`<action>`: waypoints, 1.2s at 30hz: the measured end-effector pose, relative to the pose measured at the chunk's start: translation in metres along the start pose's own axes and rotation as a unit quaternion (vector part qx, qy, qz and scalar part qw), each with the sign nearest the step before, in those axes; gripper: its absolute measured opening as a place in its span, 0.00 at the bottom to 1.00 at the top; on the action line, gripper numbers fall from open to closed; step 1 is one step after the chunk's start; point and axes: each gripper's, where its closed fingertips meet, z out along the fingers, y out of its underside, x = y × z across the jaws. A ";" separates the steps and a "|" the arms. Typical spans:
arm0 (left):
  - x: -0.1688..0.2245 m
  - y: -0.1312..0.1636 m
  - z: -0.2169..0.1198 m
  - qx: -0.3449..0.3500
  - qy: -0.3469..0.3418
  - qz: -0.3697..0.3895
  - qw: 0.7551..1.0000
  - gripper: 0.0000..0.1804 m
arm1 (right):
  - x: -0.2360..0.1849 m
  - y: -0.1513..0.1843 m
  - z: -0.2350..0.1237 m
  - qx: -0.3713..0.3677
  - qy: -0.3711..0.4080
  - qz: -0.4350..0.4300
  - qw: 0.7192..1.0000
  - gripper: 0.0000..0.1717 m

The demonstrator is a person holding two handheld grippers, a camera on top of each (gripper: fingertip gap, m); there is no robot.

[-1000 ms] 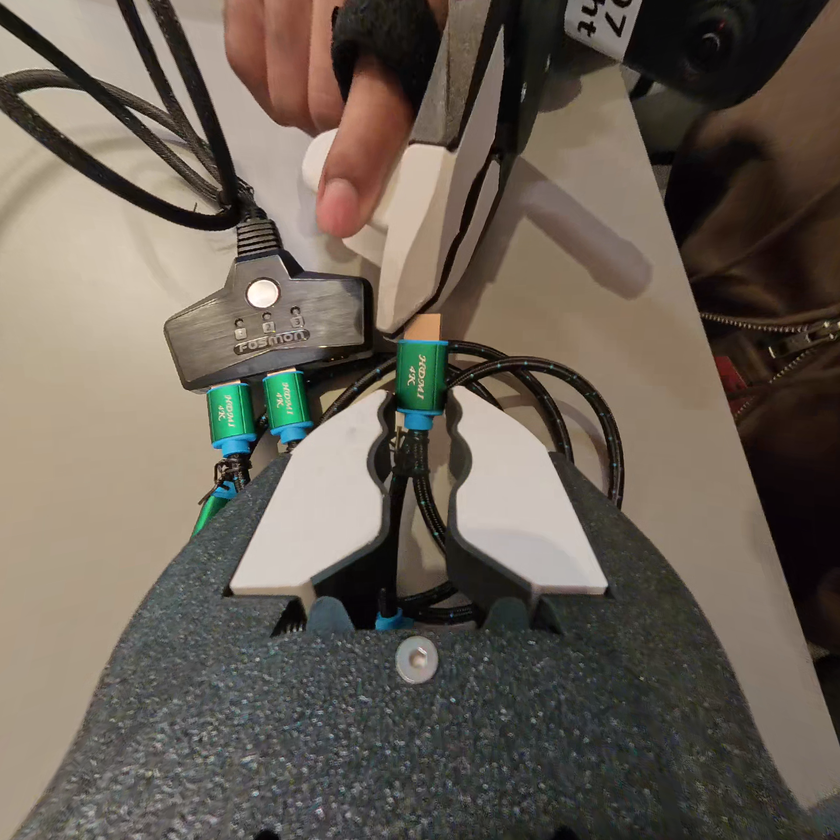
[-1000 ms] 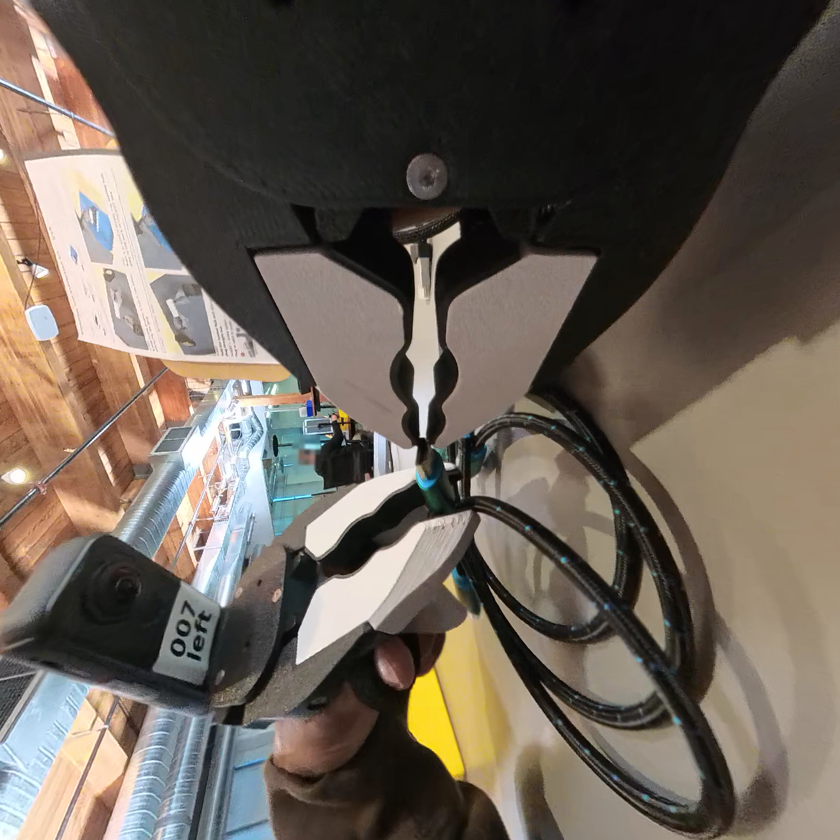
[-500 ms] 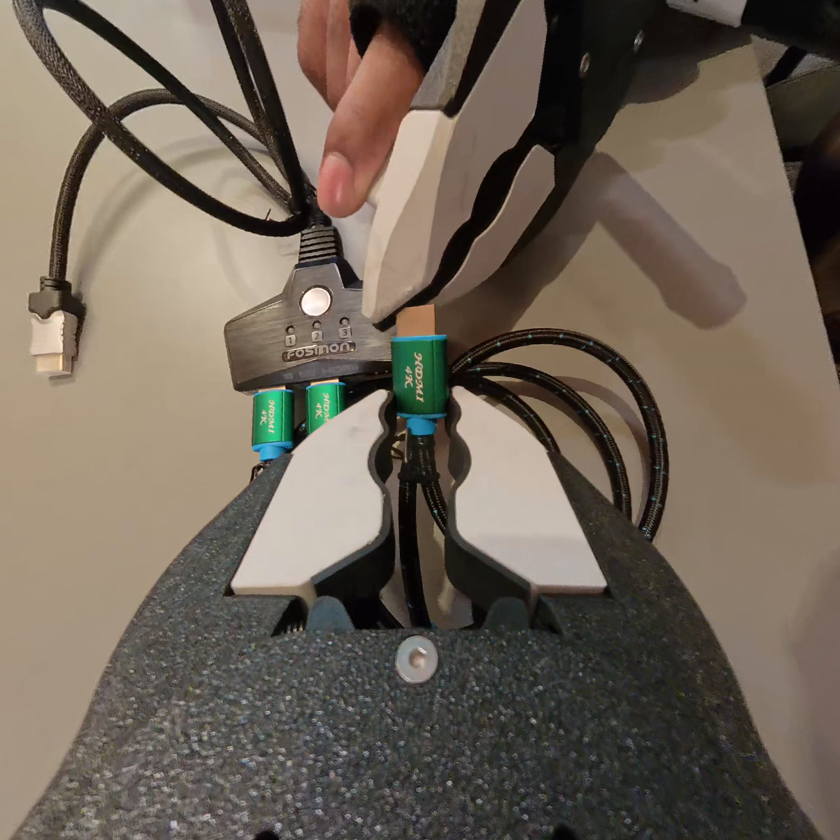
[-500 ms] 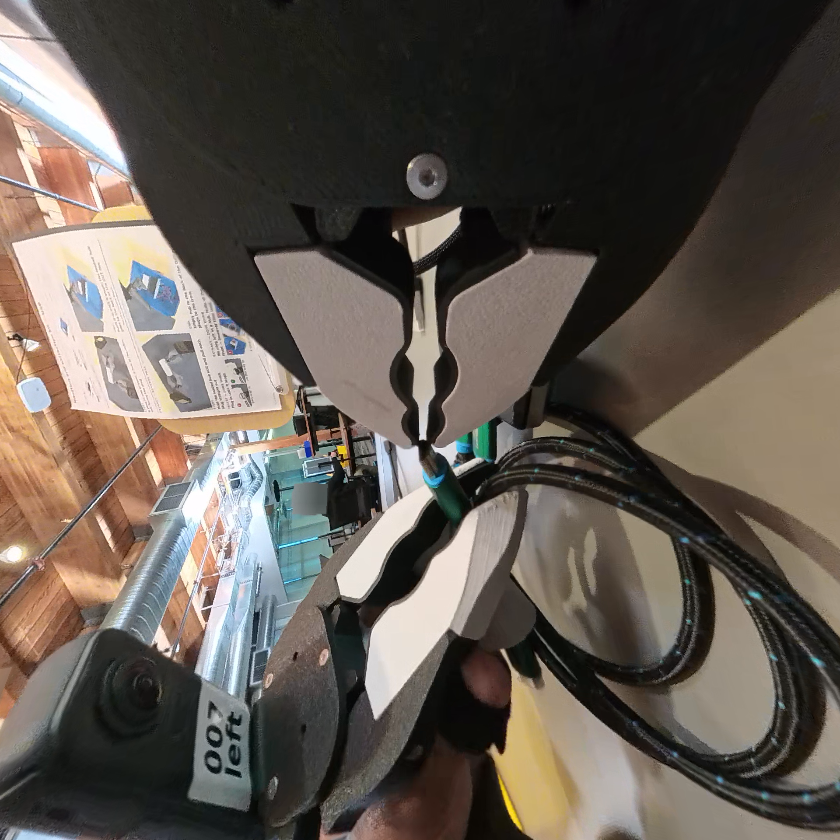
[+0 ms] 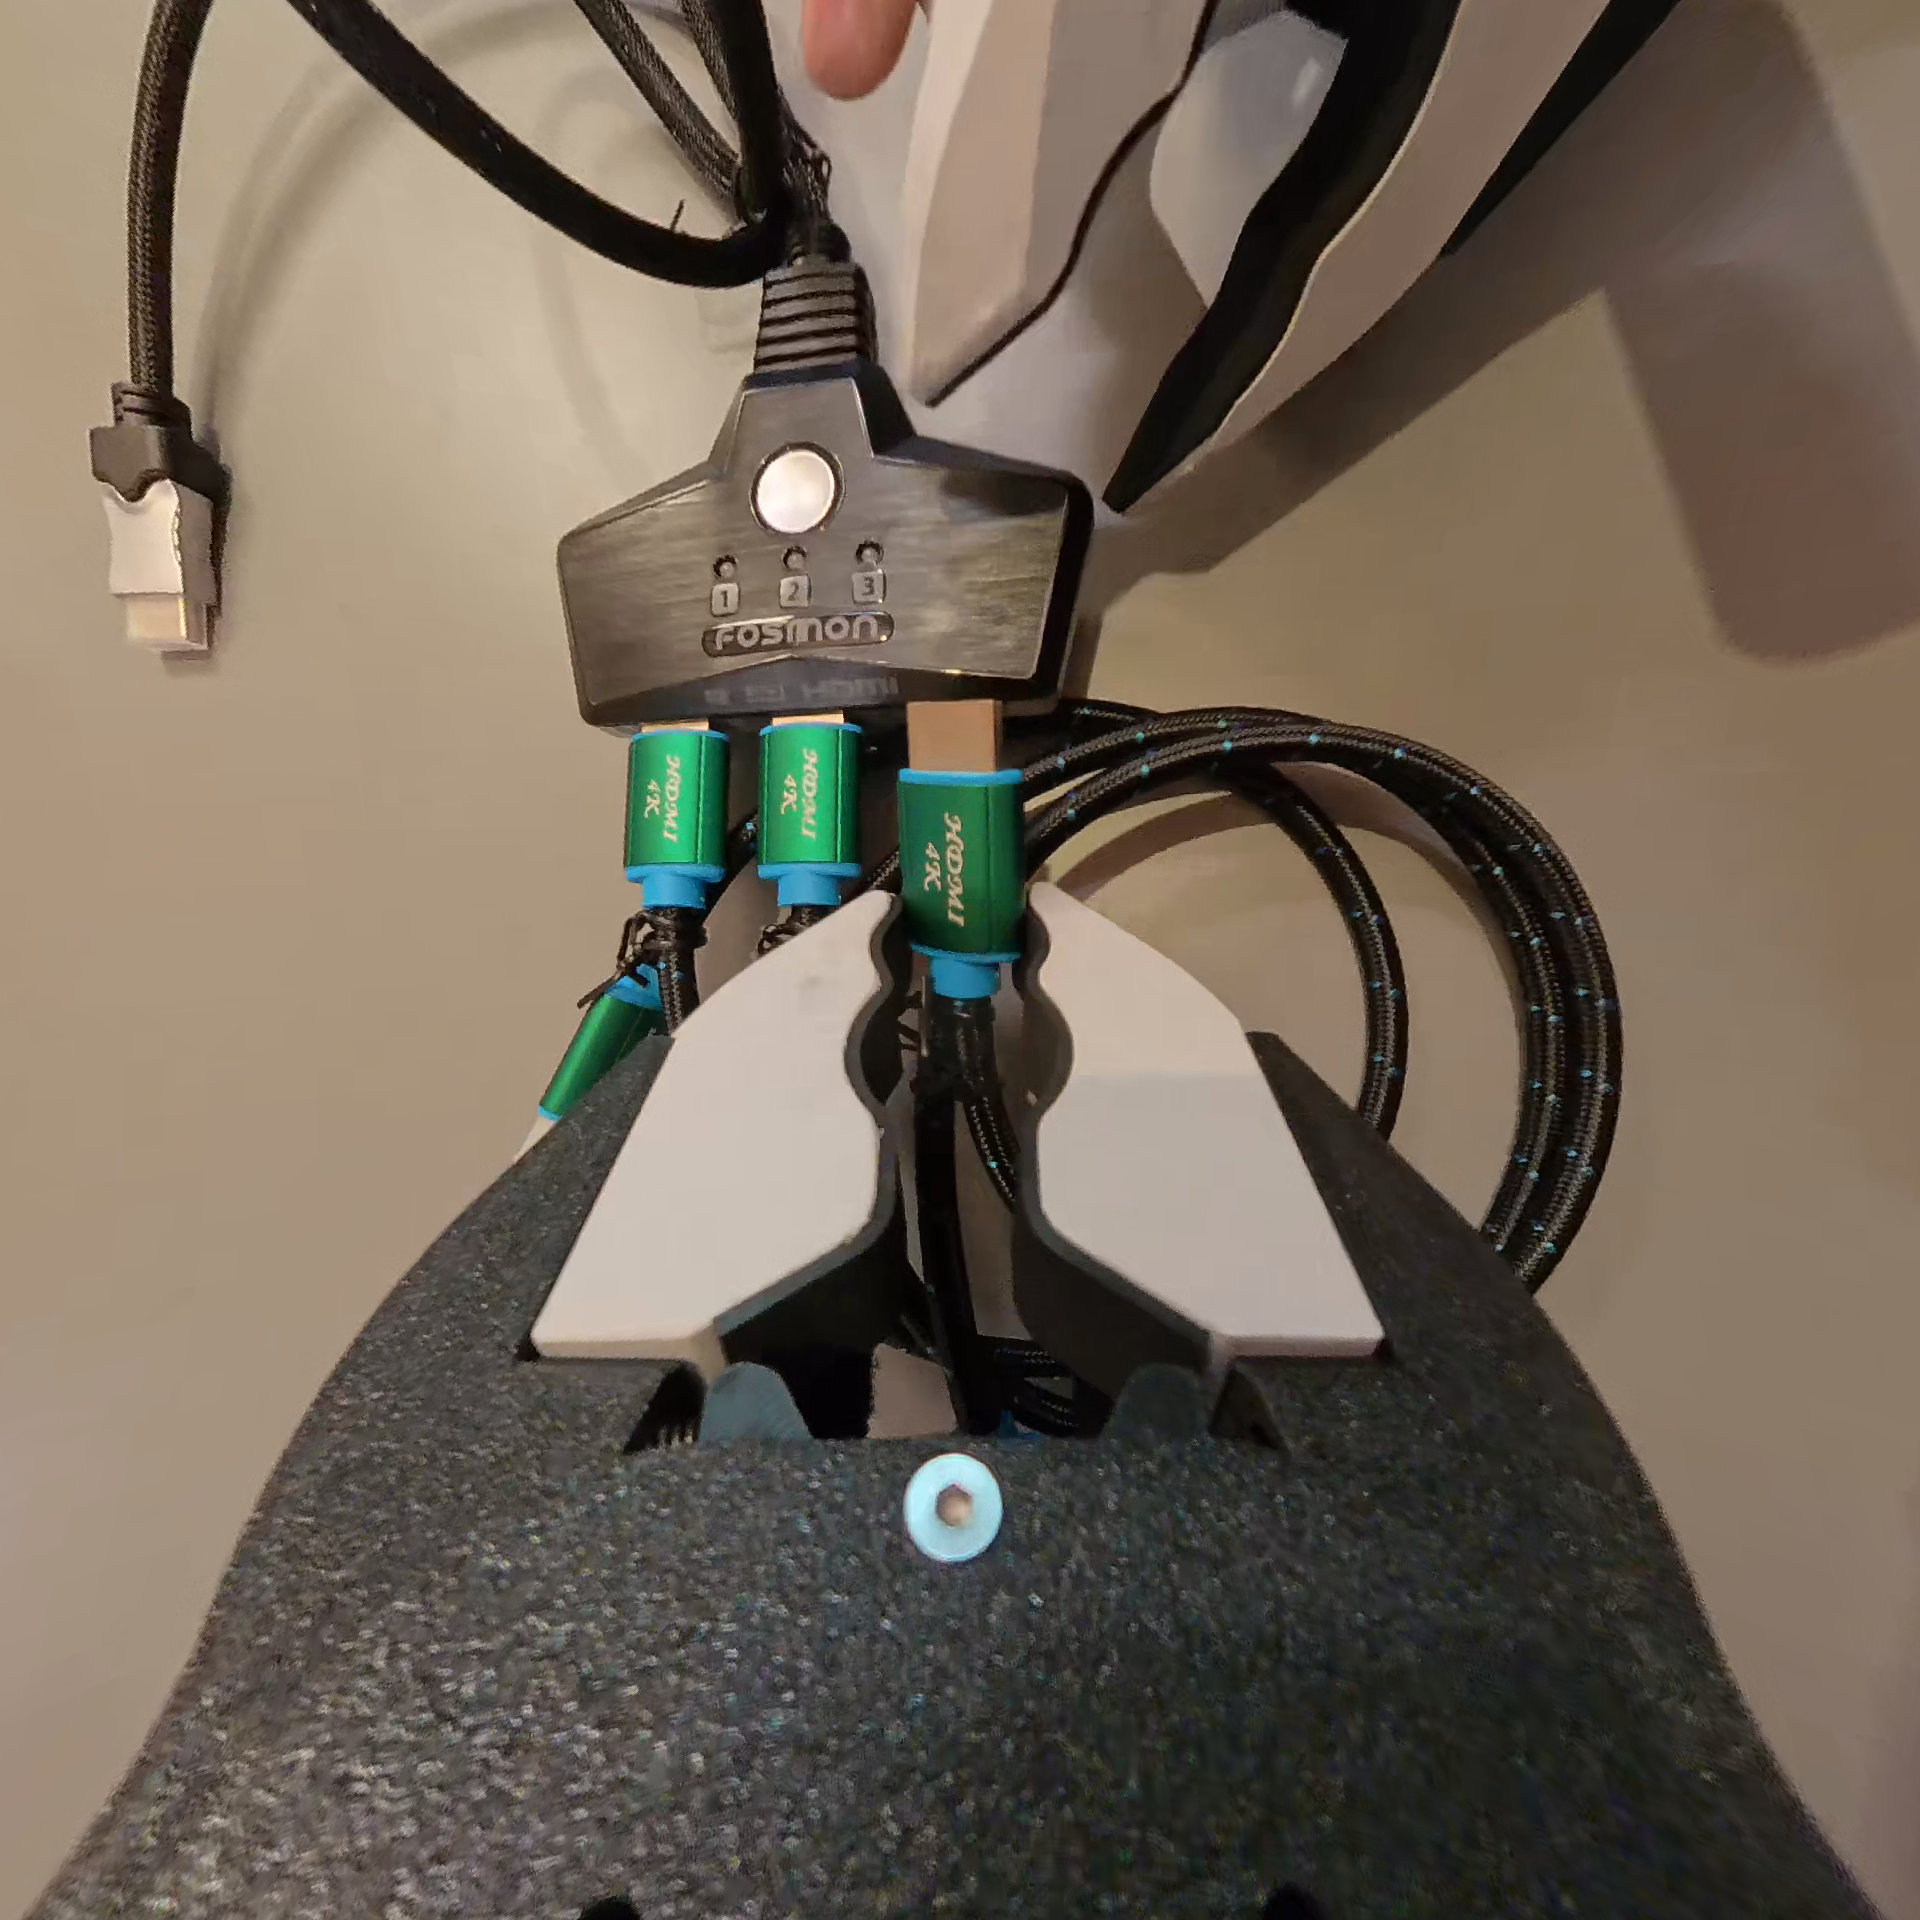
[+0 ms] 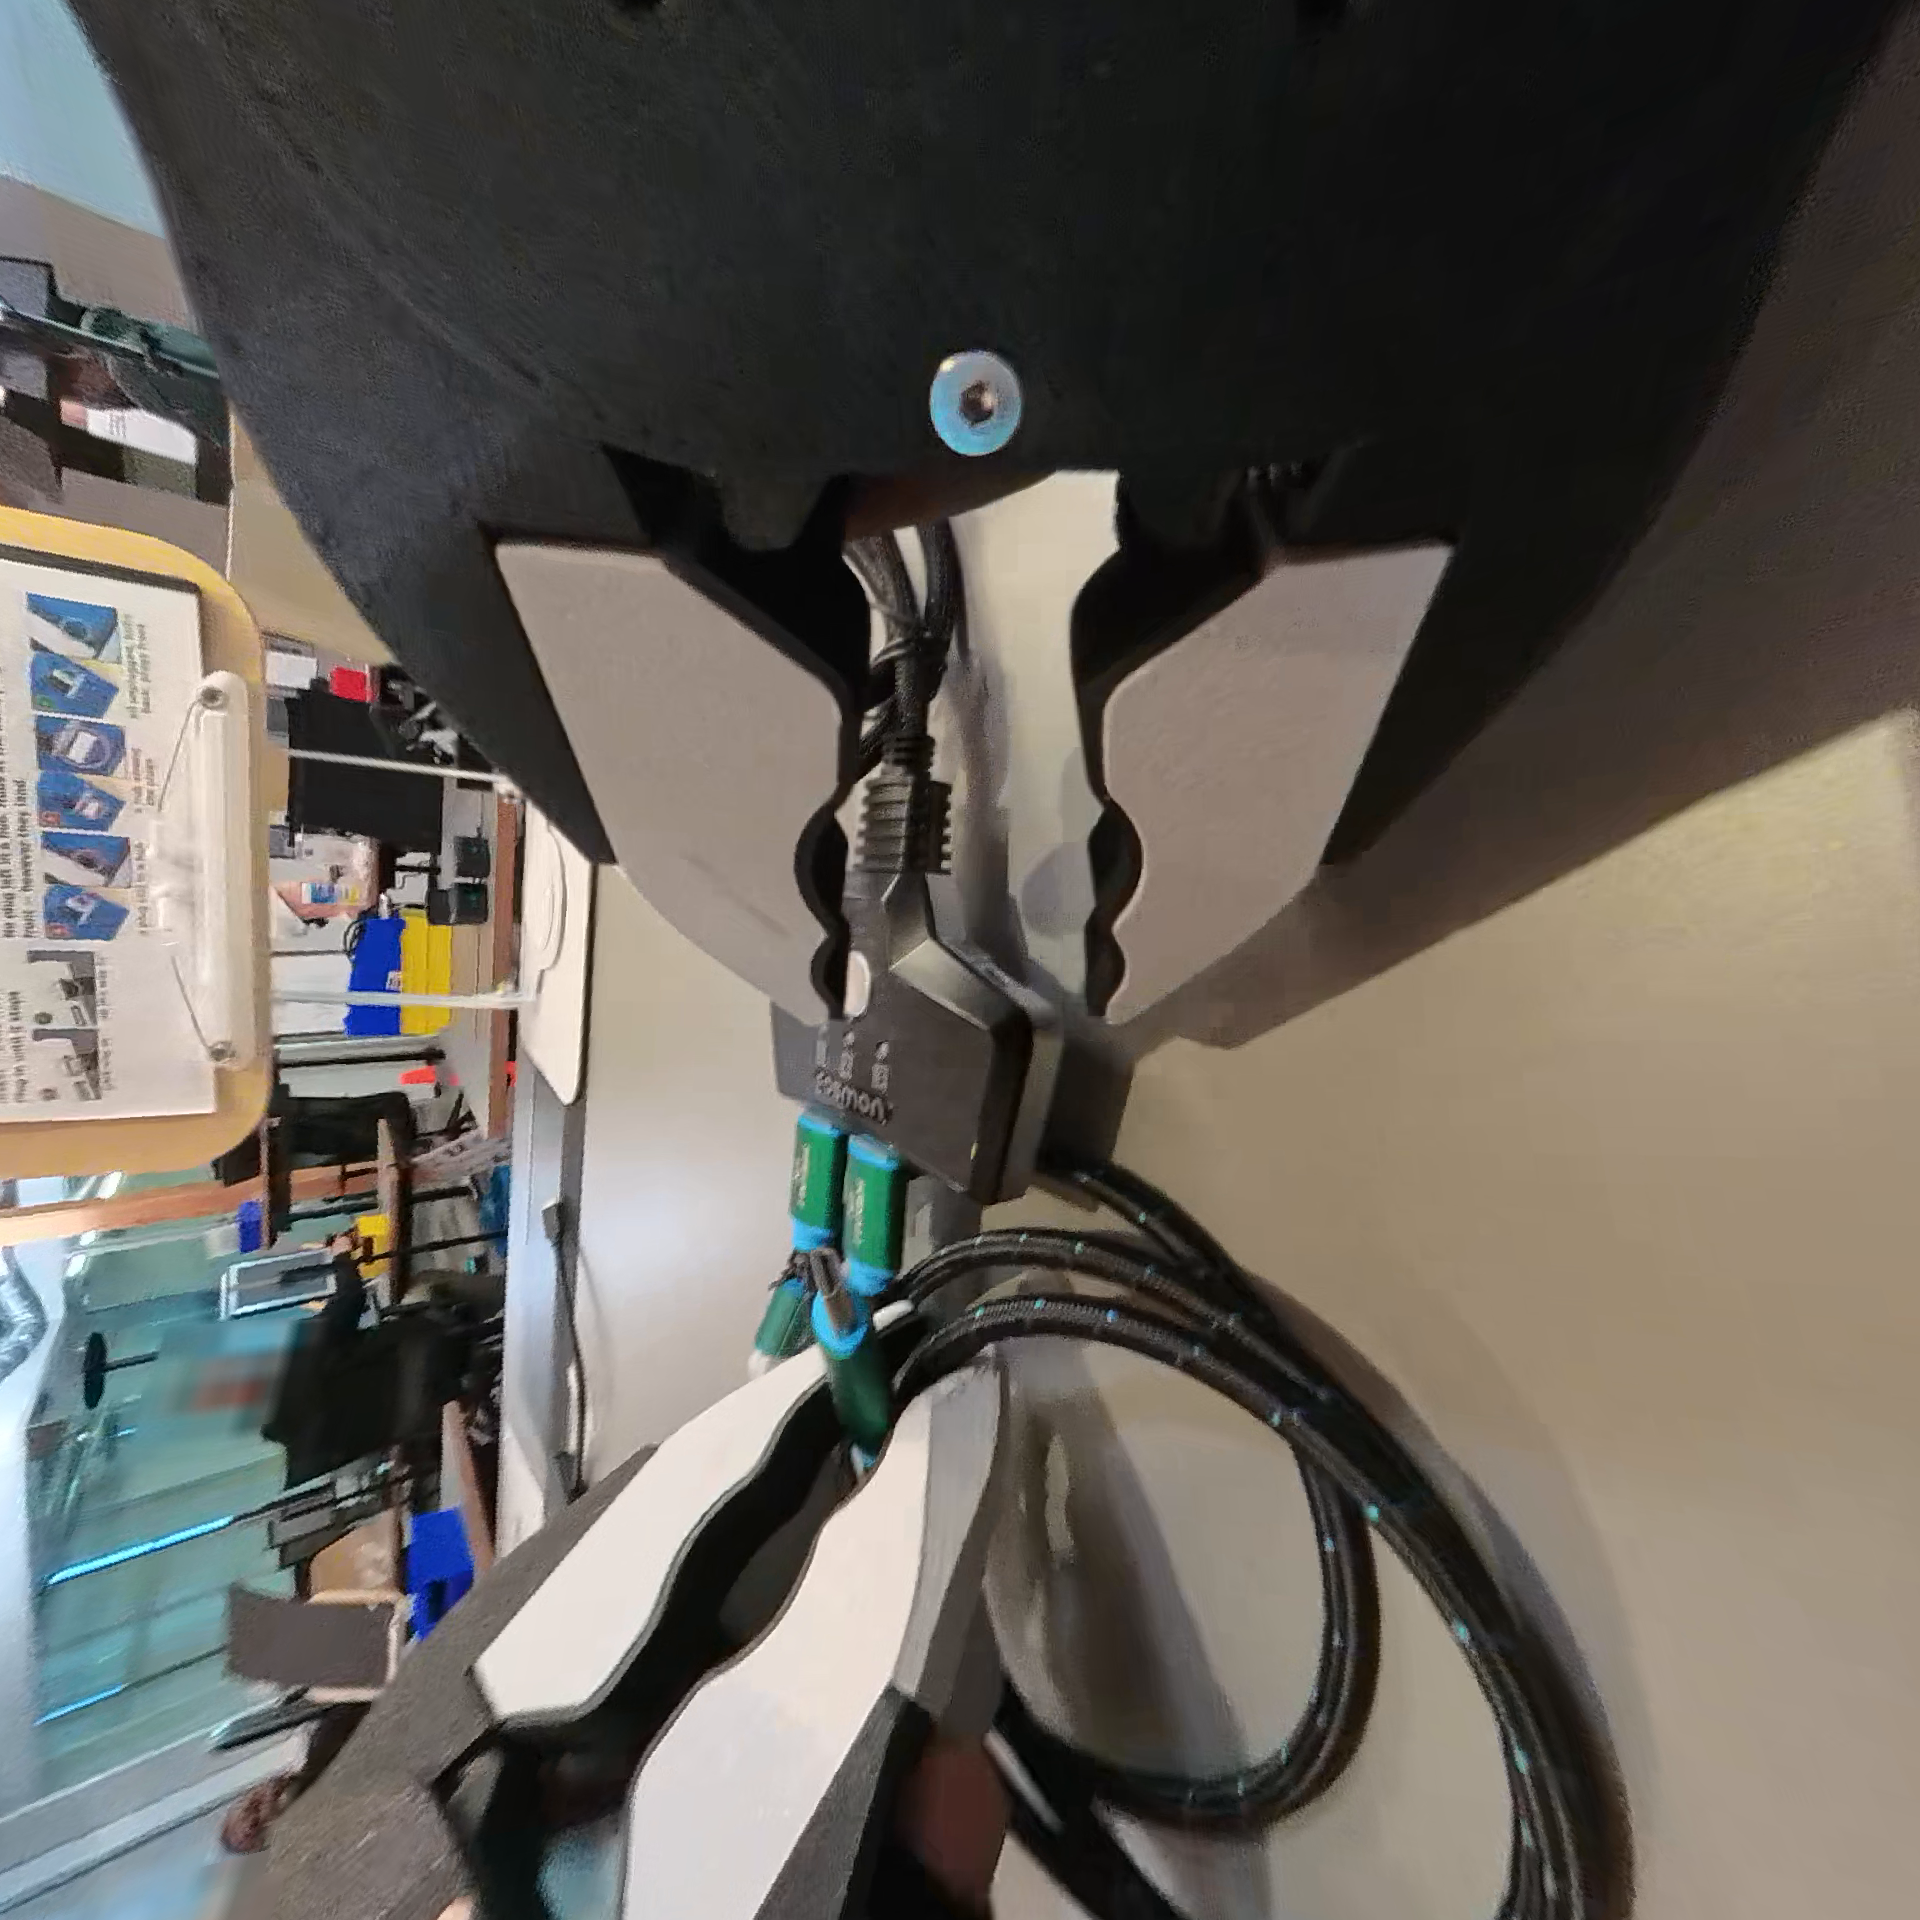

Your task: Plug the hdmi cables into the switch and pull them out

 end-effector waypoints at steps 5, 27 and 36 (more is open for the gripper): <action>-0.001 0.006 0.004 -0.025 -0.018 0.012 0.999 0.09 | 0.000 0.013 0.008 -0.038 0.026 -0.029 0.999 0.28; -0.026 0.022 -0.002 -0.071 -0.139 0.069 0.985 0.07 | 0.024 0.000 0.033 0.008 0.113 -0.072 0.991 0.13; -0.034 0.020 -0.013 -0.152 -0.253 0.141 0.945 0.07 | 0.025 -0.007 0.028 0.032 0.115 -0.034 0.992 0.12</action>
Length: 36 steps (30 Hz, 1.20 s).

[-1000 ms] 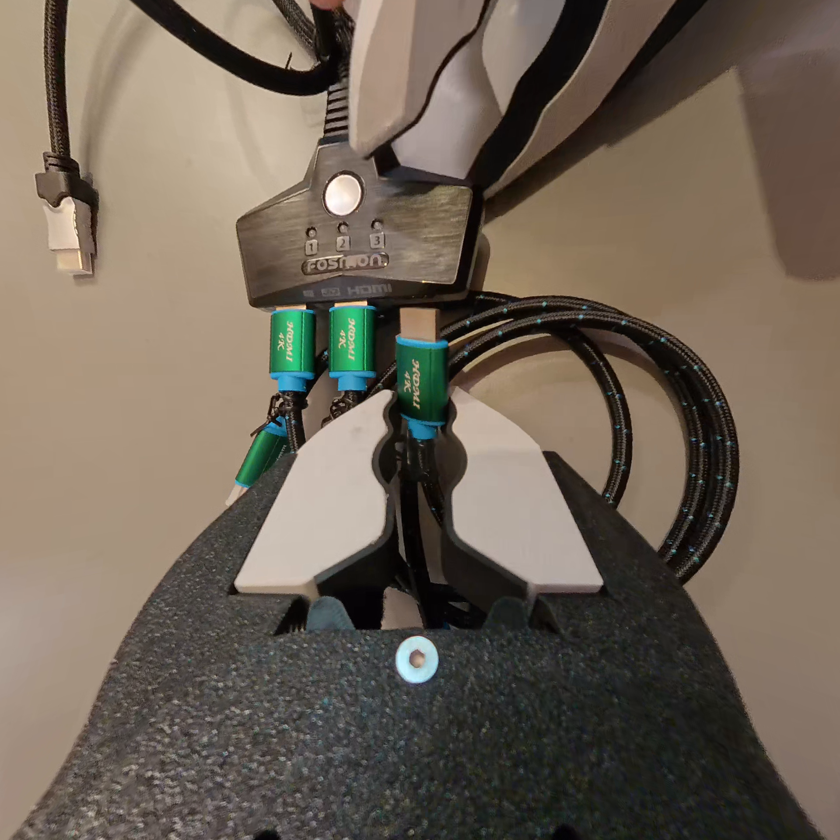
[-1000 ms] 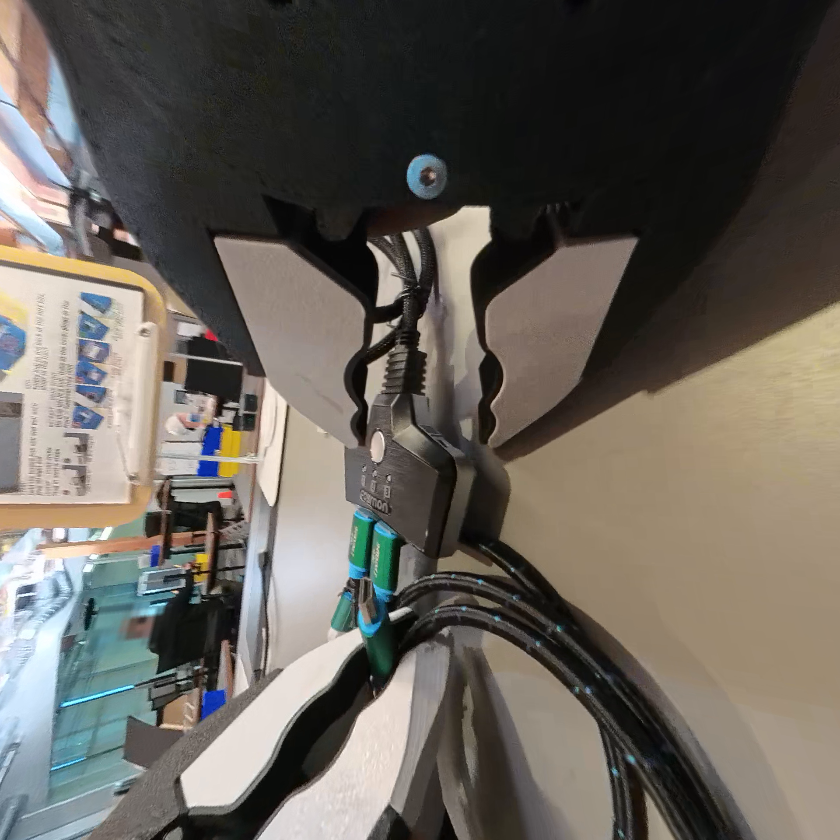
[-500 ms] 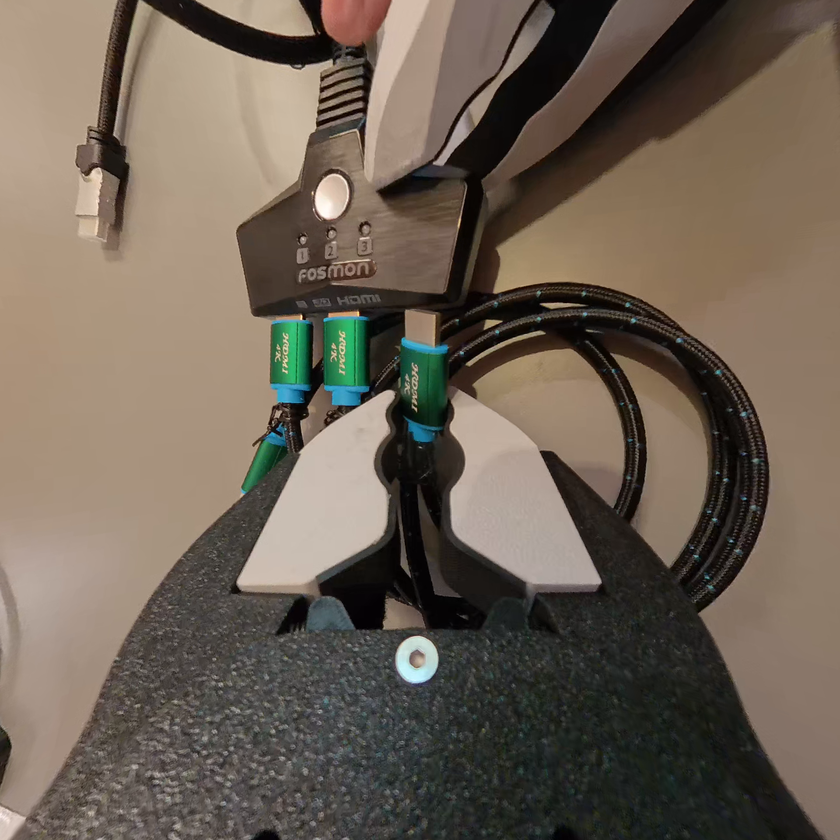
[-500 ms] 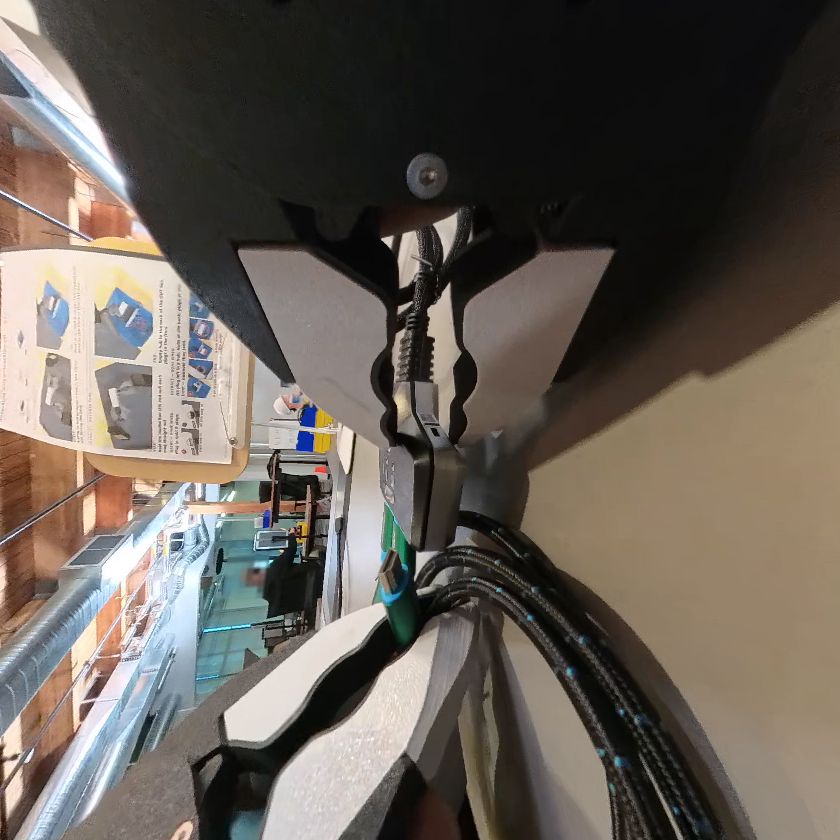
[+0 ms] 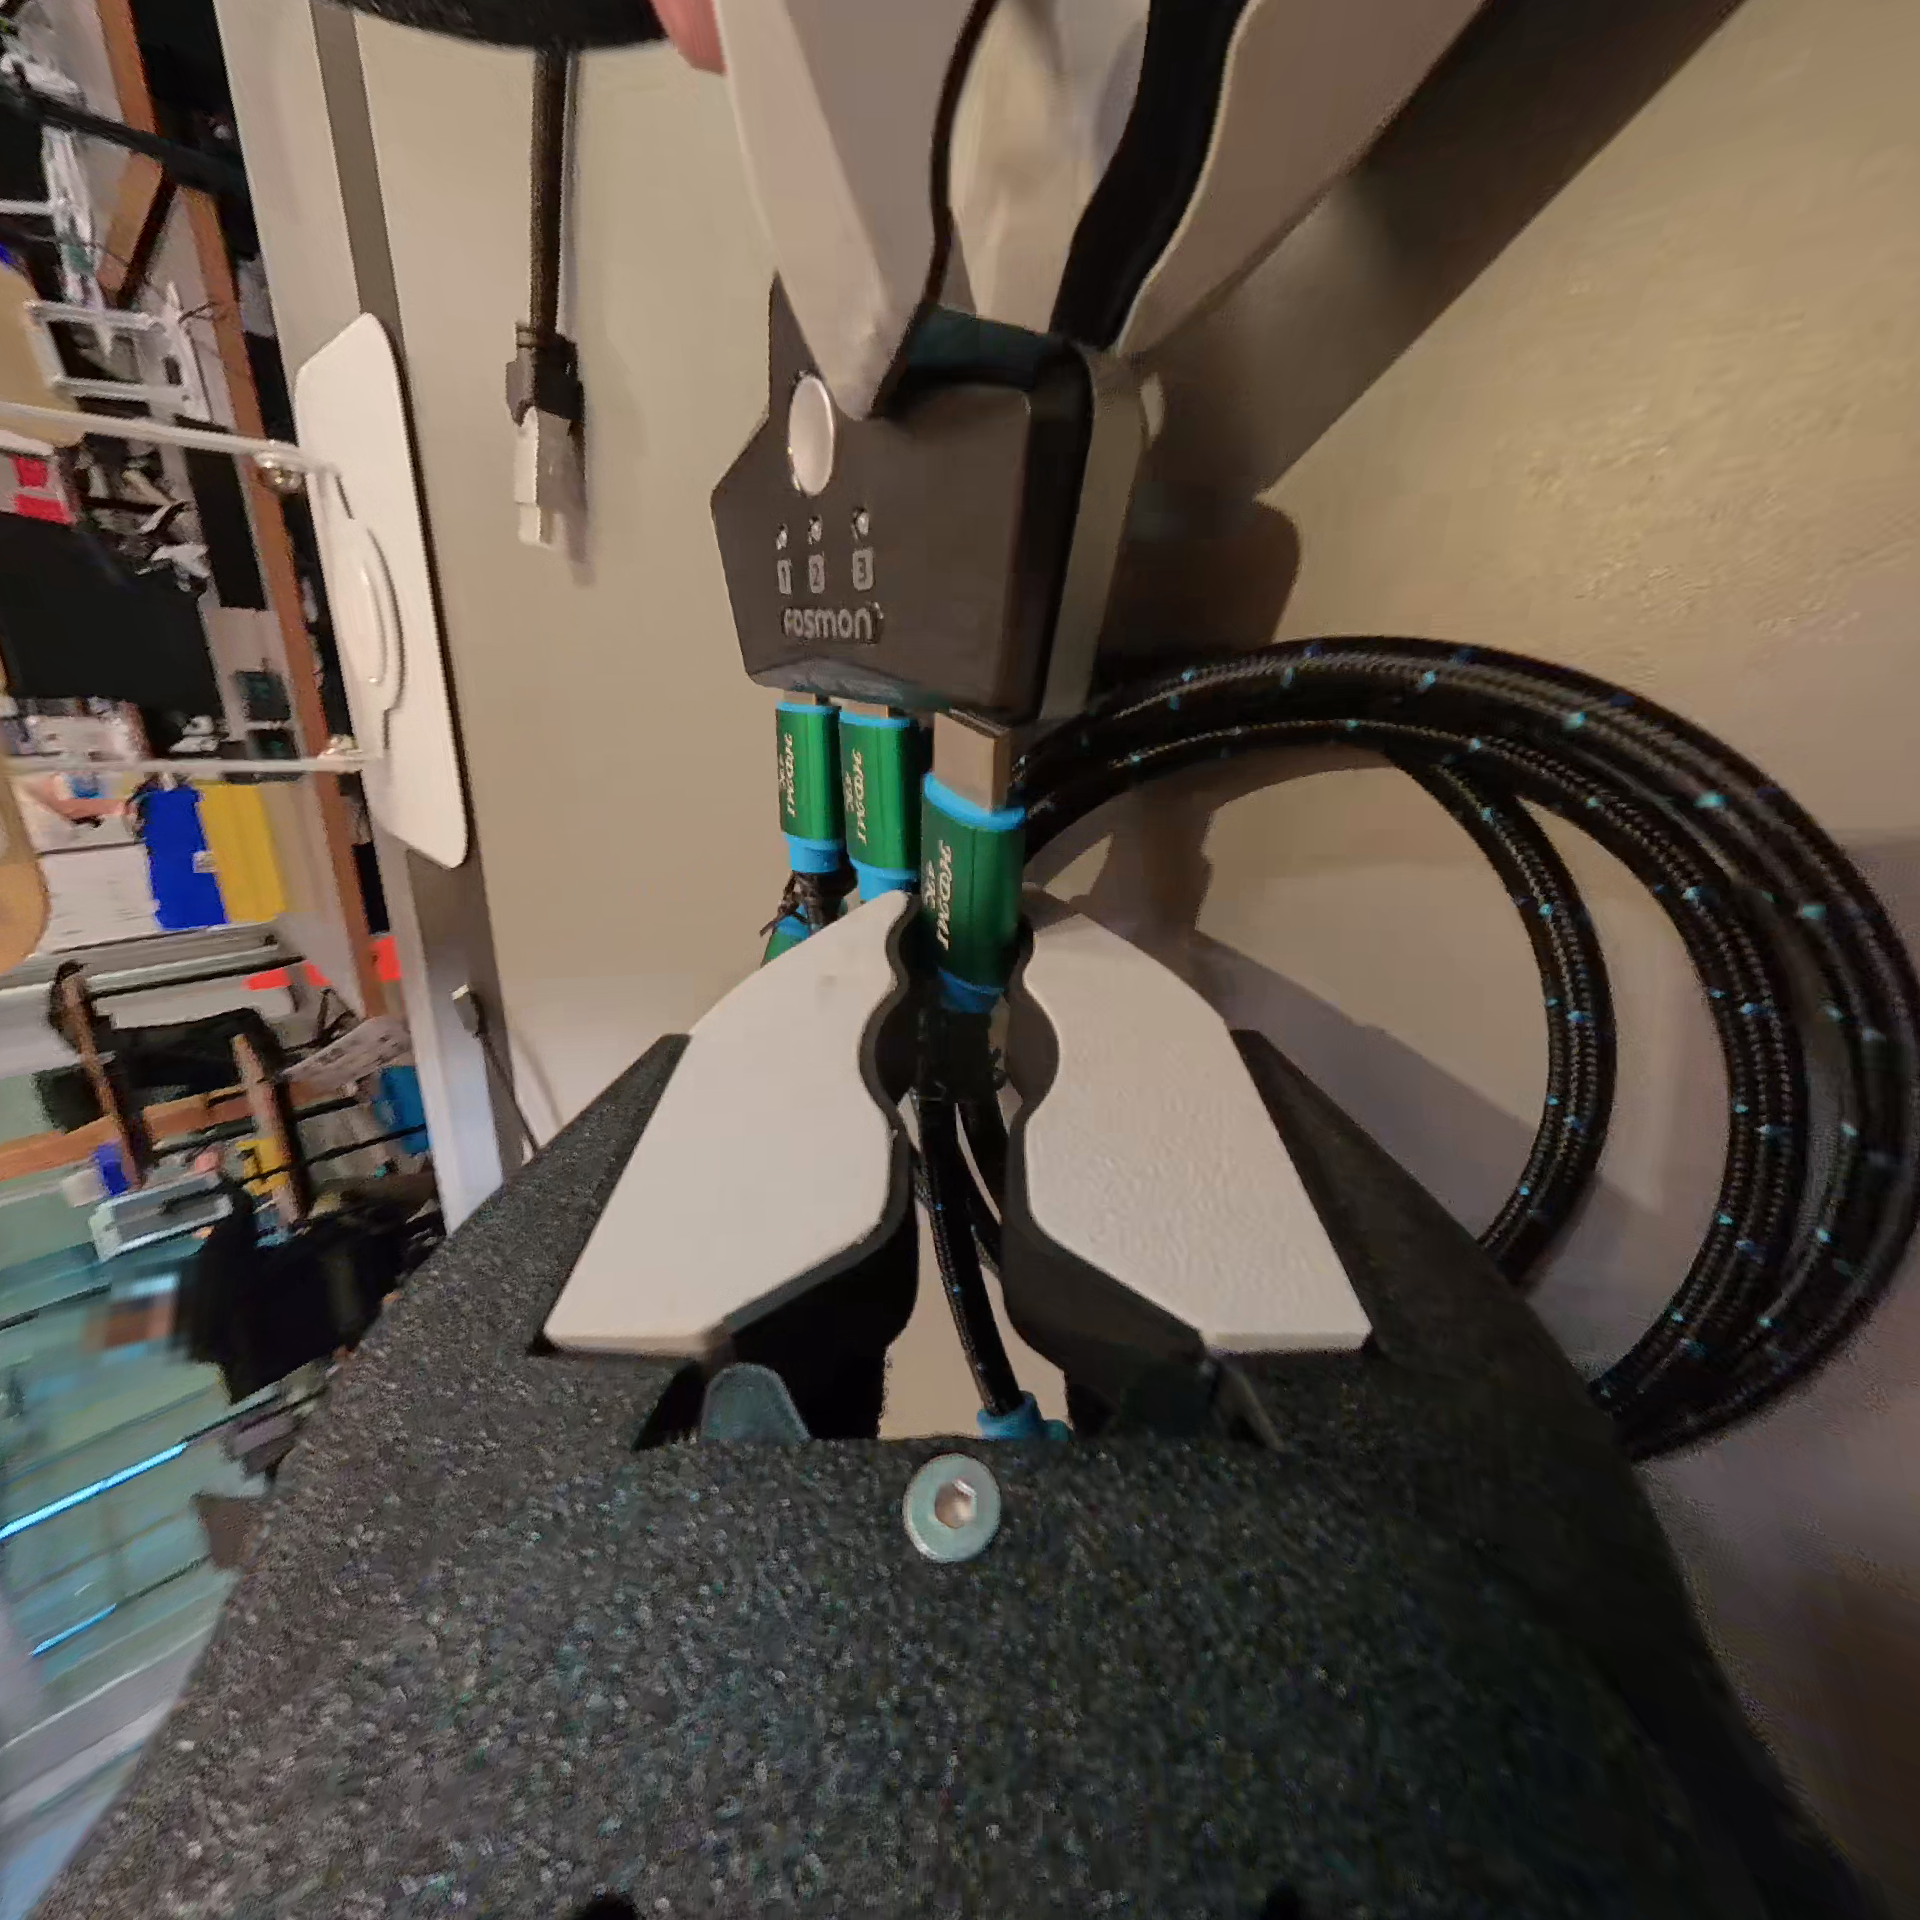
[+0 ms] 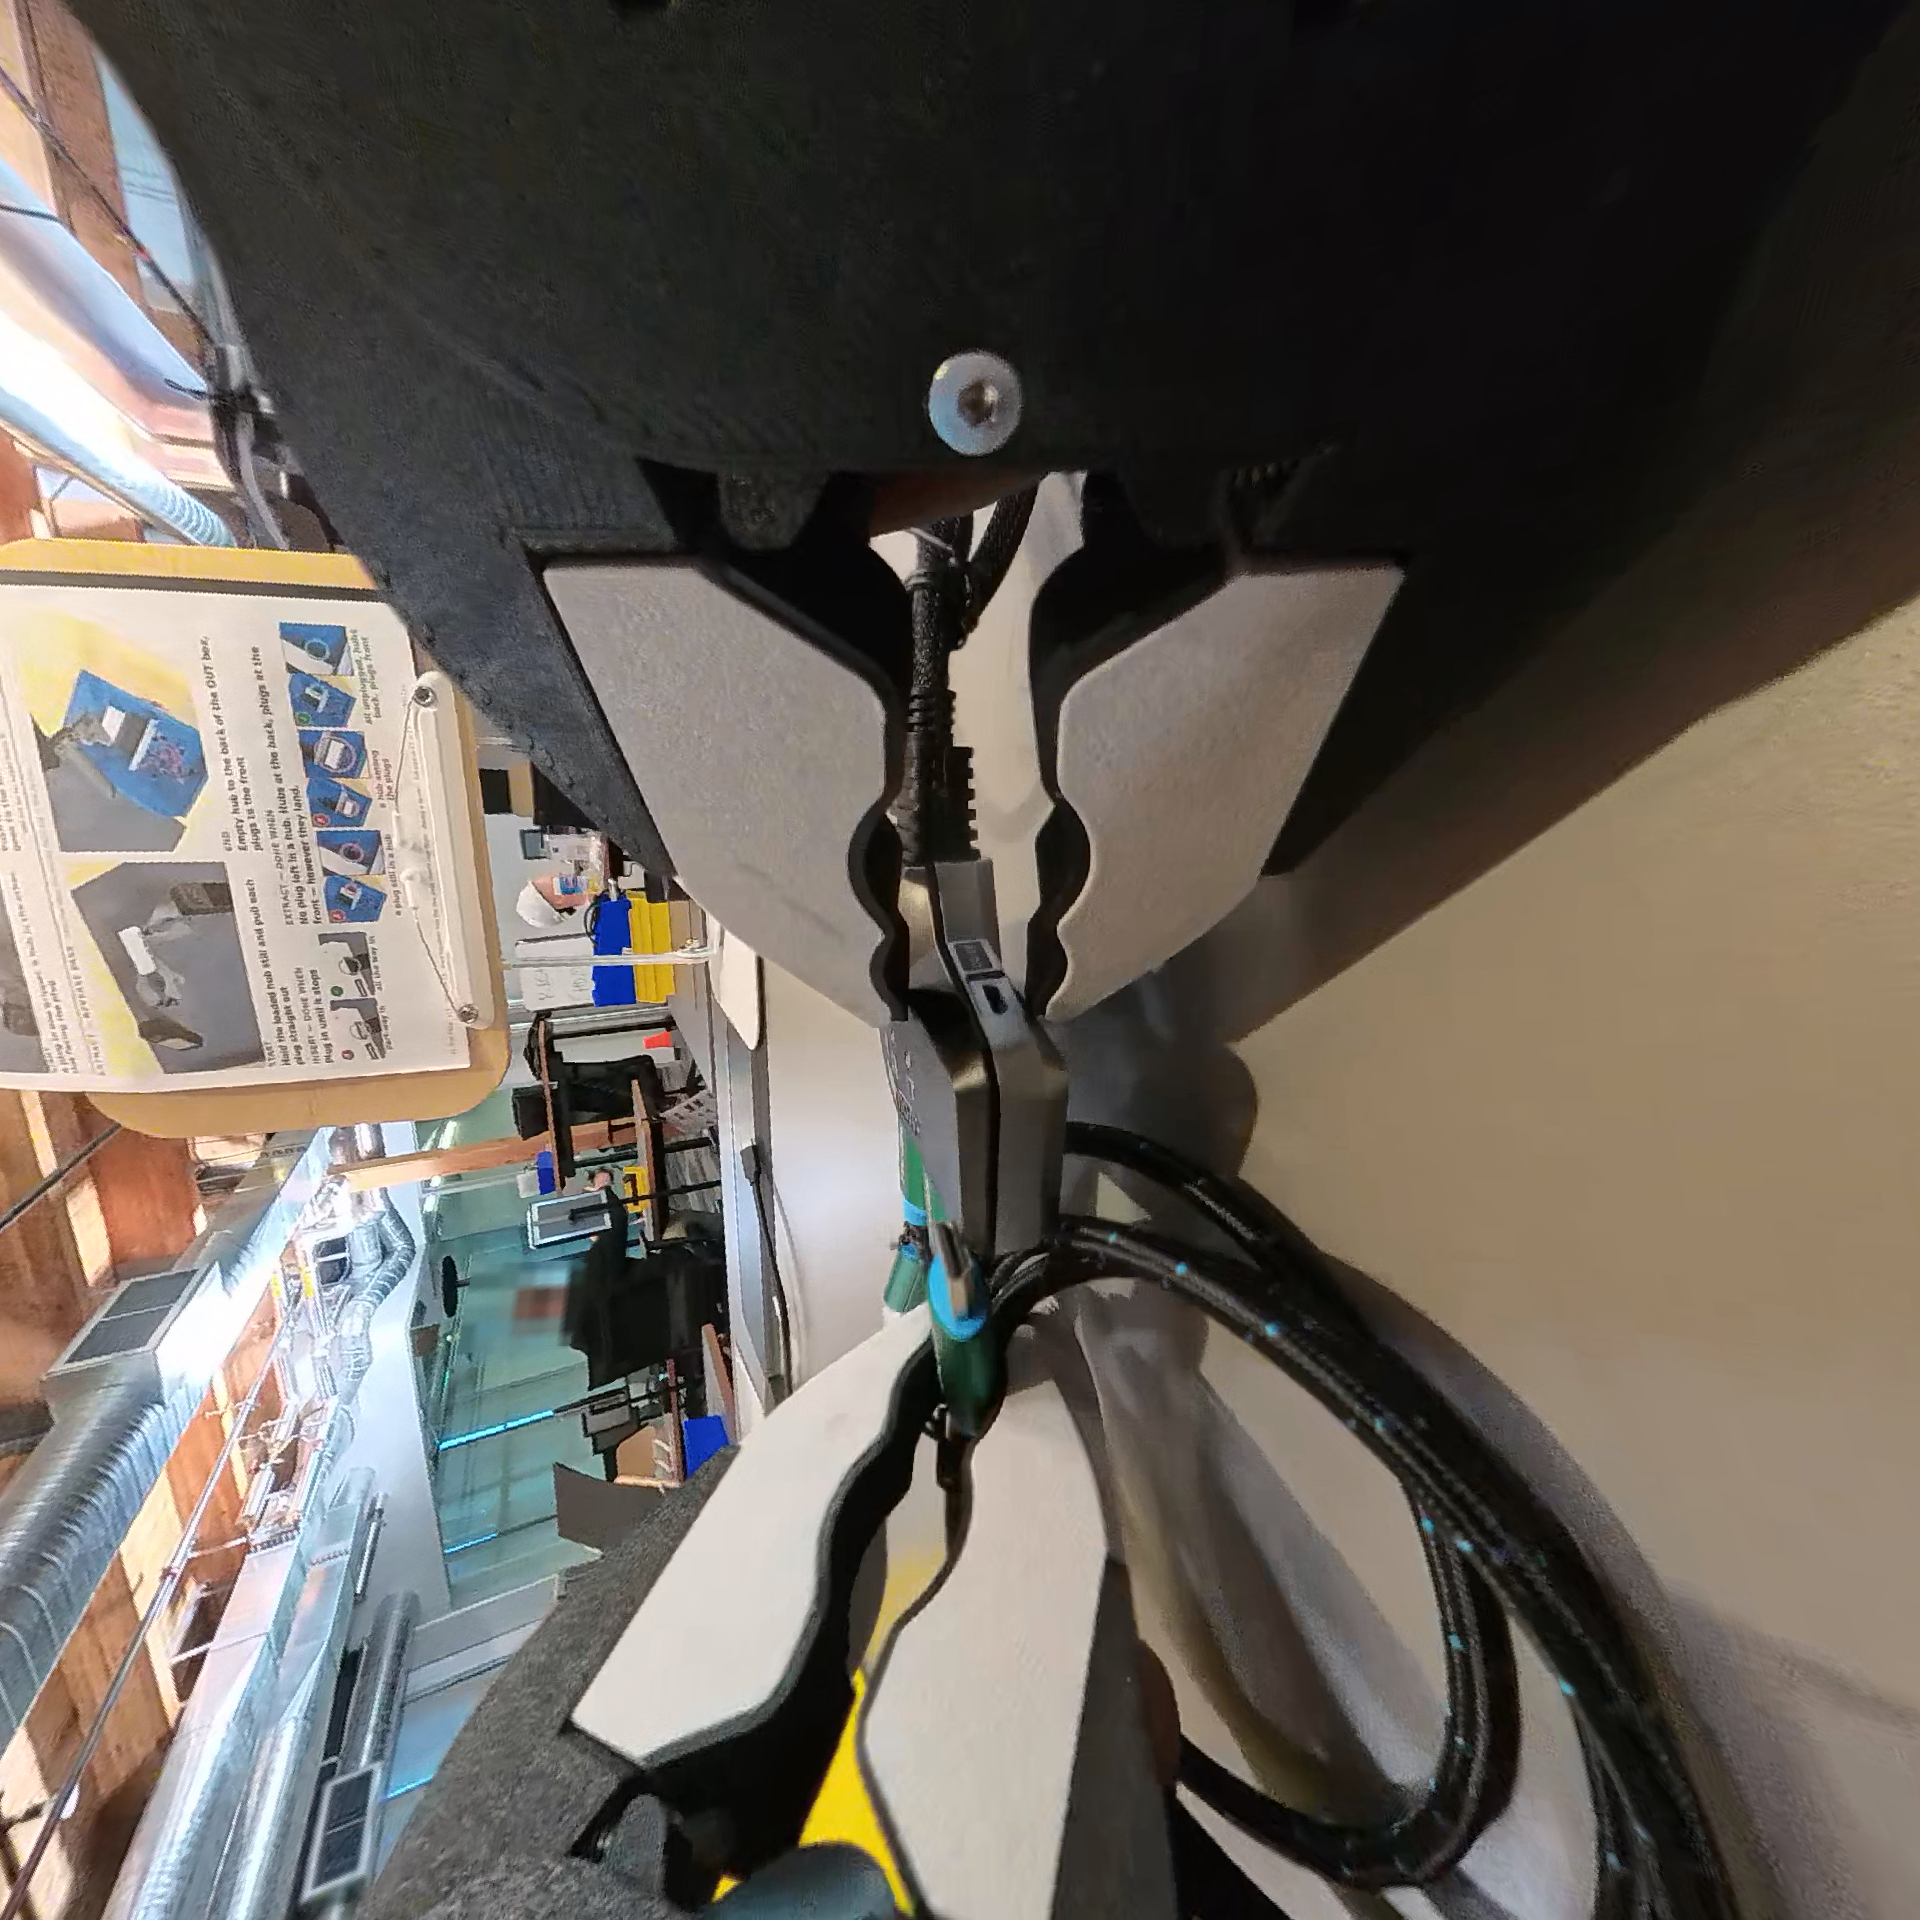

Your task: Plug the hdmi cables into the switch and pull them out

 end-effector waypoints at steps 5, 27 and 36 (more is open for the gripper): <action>-0.002 0.005 0.000 -0.036 -0.027 0.006 0.999 0.06 | 0.005 -0.009 -0.004 0.017 0.014 0.008 1.000 0.11; -0.015 0.009 -0.004 -0.102 -0.094 0.075 0.988 0.06 | 0.001 -0.024 0.010 -0.001 0.057 -0.111 0.992 0.12; -0.012 0.003 0.004 -0.107 -0.108 0.104 0.983 0.06 | -0.003 -0.026 0.007 0.003 0.050 -0.117 0.992 0.11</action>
